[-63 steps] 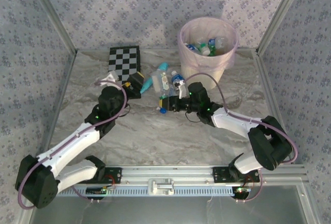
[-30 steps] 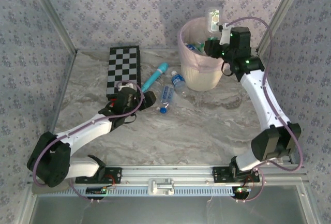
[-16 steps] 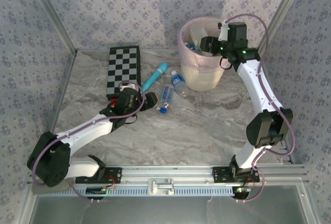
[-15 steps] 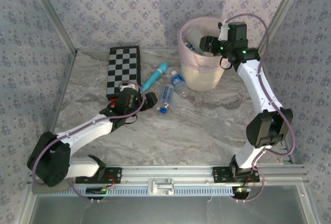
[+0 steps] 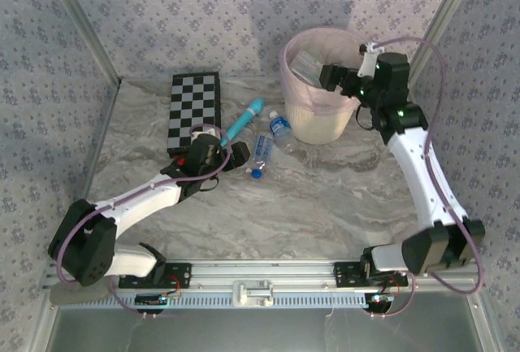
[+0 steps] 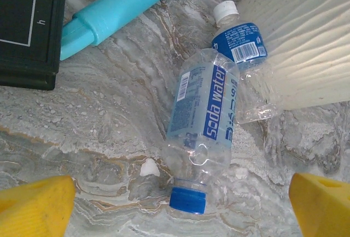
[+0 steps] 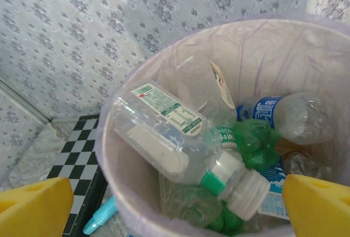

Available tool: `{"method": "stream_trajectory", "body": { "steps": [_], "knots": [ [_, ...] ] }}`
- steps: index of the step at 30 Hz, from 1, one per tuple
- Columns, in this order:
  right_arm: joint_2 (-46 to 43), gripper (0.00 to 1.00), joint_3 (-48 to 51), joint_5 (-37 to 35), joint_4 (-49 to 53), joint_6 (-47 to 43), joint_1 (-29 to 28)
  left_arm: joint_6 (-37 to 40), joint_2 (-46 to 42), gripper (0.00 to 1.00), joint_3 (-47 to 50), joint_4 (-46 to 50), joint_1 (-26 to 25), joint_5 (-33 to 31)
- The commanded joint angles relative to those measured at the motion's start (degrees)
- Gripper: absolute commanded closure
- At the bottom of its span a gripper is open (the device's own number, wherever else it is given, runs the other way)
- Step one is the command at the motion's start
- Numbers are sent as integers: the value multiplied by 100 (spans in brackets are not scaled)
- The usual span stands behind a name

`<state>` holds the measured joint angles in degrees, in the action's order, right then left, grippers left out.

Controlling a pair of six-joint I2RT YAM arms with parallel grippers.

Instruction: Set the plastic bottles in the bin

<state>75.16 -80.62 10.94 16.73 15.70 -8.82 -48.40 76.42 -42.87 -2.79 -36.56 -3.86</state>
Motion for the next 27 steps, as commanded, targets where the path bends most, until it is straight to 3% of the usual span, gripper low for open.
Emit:
{"method": "stream_trajectory", "body": {
  "steps": [1,8,14,20,27],
  "knots": [
    [-500,0,595,-108,-587,102,-31,146,198,0,-274,24,-78,52],
    [-1501,0,2369,-17,-1134,533,-163,268,786,1,-719,48,-180,315],
    [-2037,0,3718,-365,-1908,1234,-278,692,1419,1,-1326,455,-247,556],
    [-1974,0,4120,-504,-2299,1588,-322,1341,2253,2,-2349,1629,-279,610],
    [-1770,0,4118,-397,-2407,1613,-322,1642,3039,3,-3033,2204,-330,603]
  ]
}}
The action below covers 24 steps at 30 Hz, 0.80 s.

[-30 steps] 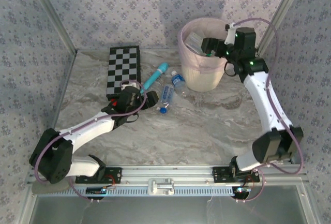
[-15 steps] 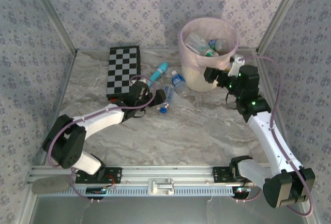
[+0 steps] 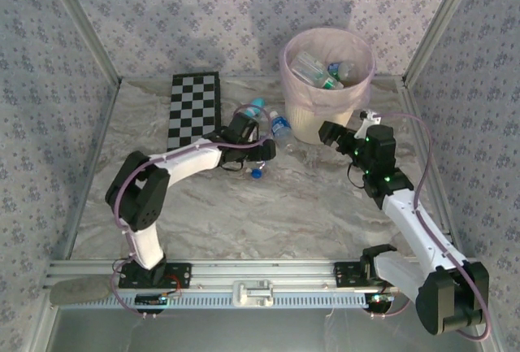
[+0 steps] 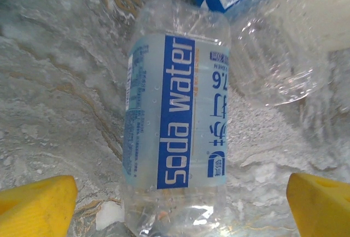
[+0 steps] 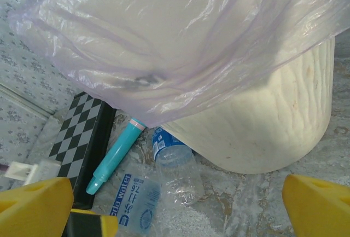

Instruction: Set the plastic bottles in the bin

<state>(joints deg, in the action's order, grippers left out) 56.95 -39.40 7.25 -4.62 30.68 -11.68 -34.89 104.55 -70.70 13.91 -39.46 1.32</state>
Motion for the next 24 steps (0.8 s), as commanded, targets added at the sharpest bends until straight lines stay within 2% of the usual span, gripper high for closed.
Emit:
{"method": "stream_trajectory", "body": {
  "steps": [1,6,14,15,19,24],
  "knots": [
    [61,0,-20,-4,-248,90,-36,299,330,3,-318,559,-51,87],
    [62,0,-188,-39,82,-178,-31,411,712,6,-628,698,-83,72],
    [86,0,-238,-39,208,-253,-36,589,1125,17,-893,787,-122,-8],
    [97,0,-255,-43,230,-273,-36,598,1149,18,-902,792,-119,-9],
    [124,0,-345,-70,363,-352,-36,676,1149,37,-853,783,-123,-9],
    [191,0,-336,53,262,-269,-60,712,888,42,-569,566,-137,-203]
  ]
}}
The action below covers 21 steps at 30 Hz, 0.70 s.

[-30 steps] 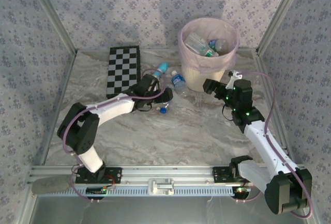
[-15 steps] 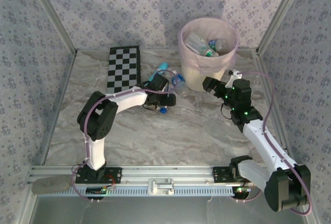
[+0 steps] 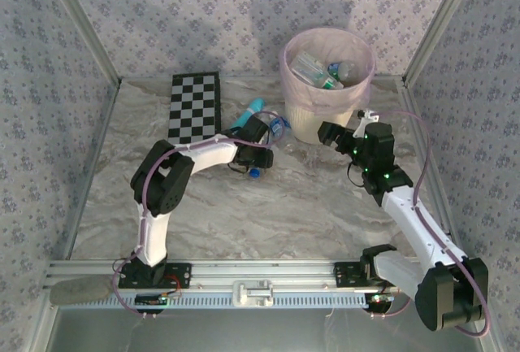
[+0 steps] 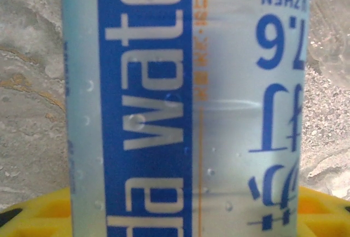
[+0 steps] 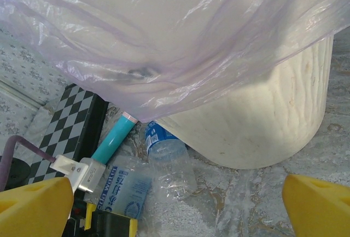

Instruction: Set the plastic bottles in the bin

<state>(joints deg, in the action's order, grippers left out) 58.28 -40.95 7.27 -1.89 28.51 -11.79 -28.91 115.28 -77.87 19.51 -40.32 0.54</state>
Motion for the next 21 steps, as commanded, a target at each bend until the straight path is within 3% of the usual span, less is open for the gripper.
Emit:
{"method": "stream_trajectory", "body": {
  "steps": [1,11,21],
  "knots": [
    [98,0,-185,100,-57,-39,-60,113,-277,43,231,-74,-49,-169],
    [655,0,-369,905,-746,216,-413,33,-1530,45,1514,-1481,-89,-238],
    [1481,0,-1110,1581,-1132,198,-1319,312,-2810,45,2733,-2934,-467,-664]
  ]
}}
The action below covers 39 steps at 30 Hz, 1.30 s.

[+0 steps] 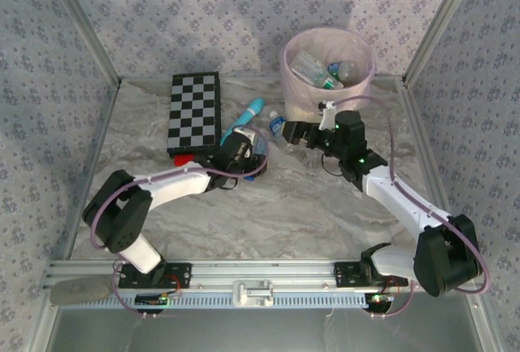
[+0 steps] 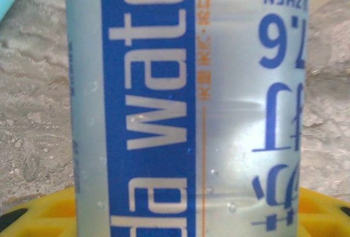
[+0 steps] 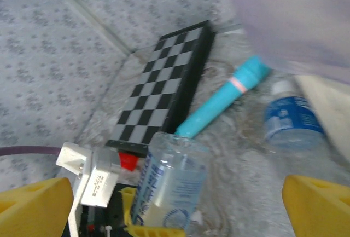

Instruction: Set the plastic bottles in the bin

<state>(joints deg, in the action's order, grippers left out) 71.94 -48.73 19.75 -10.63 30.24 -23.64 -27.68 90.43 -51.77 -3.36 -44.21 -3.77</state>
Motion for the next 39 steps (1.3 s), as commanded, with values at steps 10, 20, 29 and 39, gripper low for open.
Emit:
{"method": "stream_trajectory", "body": {
  "steps": [10,20,29,39],
  "knots": [
    [536,1,-618,697,-587,155,-496,351,-1289,45,685,-1351,-249,-493],
    [1115,5,-926,1098,-780,310,-767,406,-1586,44,754,-1435,-307,-276],
    [1430,17,-1030,1336,-1006,514,-798,391,-1691,44,817,-1554,-367,-155],
    [1472,42,-1016,1422,-1142,529,-785,312,-1734,42,830,-1620,-376,-25]
  ]
}}
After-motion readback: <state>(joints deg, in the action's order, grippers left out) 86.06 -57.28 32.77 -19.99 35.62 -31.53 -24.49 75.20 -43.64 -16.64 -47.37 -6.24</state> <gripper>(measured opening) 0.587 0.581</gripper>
